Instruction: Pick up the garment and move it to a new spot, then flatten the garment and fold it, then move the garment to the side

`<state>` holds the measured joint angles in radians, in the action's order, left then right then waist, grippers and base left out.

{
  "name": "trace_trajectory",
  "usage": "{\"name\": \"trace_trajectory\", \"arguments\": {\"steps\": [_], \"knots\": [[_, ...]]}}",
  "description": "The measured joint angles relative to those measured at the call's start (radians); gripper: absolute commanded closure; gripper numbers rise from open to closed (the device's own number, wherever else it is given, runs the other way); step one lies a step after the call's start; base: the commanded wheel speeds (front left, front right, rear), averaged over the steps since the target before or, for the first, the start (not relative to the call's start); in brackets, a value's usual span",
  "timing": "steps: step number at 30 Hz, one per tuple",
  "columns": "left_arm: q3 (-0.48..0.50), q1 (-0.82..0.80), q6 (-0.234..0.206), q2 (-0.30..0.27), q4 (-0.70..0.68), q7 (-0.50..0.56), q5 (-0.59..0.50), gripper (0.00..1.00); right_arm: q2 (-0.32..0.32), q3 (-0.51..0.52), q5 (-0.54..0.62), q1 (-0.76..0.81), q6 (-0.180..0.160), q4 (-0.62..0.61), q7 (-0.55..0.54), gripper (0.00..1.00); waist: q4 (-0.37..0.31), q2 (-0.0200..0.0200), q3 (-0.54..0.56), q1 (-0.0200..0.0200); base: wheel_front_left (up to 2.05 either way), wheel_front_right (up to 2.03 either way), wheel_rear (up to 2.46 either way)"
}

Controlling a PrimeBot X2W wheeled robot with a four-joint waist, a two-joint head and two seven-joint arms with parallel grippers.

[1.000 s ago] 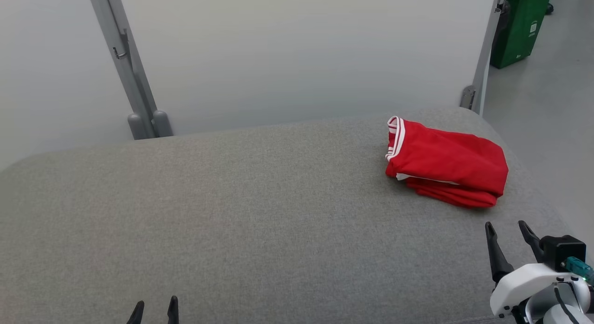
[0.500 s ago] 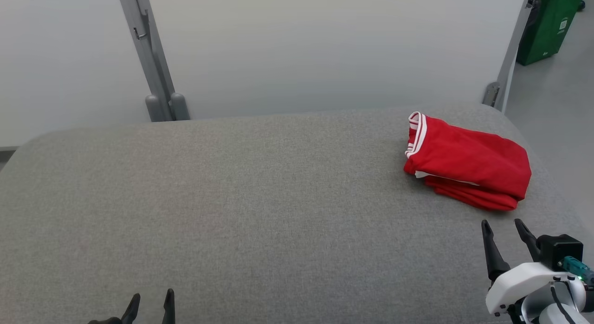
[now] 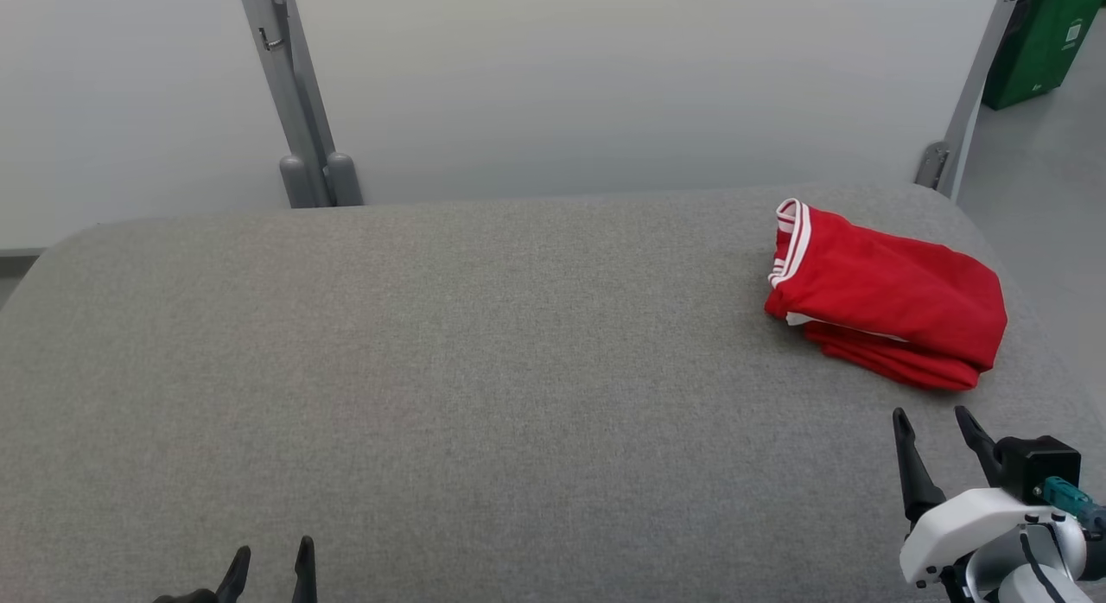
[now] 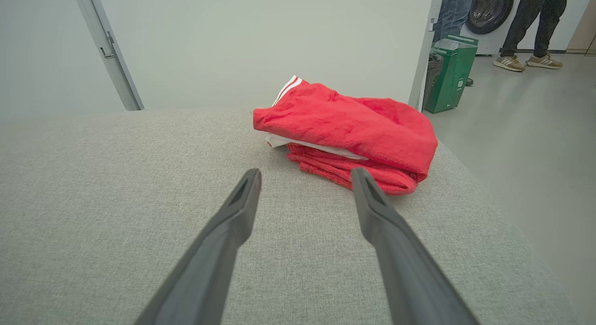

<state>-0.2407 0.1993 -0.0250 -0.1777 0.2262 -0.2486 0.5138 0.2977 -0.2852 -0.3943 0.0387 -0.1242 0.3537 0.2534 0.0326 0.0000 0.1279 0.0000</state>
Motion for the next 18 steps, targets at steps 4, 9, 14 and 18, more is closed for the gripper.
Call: {"name": "trace_trajectory", "arguments": {"steps": [4,9,14,18], "knots": [[0.0,-0.002,0.004,0.0,0.002,0.0,-0.001,0.0,-0.006,0.002,0.015,0.0,0.0,0.0,0.0,0.0,0.001,0.0,-0.003,0.0,0.0,0.0,0.0],[0.004,-0.013,0.004,0.0,0.005,0.0,-0.017,0.0,-0.007,0.006,0.019,0.0,0.0,0.0,0.0,0.0,0.001,0.0,-0.006,0.0,0.0,0.0,0.0],[0.006,-0.013,0.004,0.005,0.02,0.002,-0.023,1.0,-0.015,0.007,0.026,0.002,0.0,0.009,0.0,1.0,0.001,0.0,-0.005,0.0,0.0,0.0,0.0],[-0.007,0.016,0.004,0.029,0.064,0.002,-0.023,1.0,-0.053,-0.008,0.026,0.046,0.0,0.049,0.0,1.0,0.001,0.0,-0.005,0.0,0.0,0.0,0.0]]}}
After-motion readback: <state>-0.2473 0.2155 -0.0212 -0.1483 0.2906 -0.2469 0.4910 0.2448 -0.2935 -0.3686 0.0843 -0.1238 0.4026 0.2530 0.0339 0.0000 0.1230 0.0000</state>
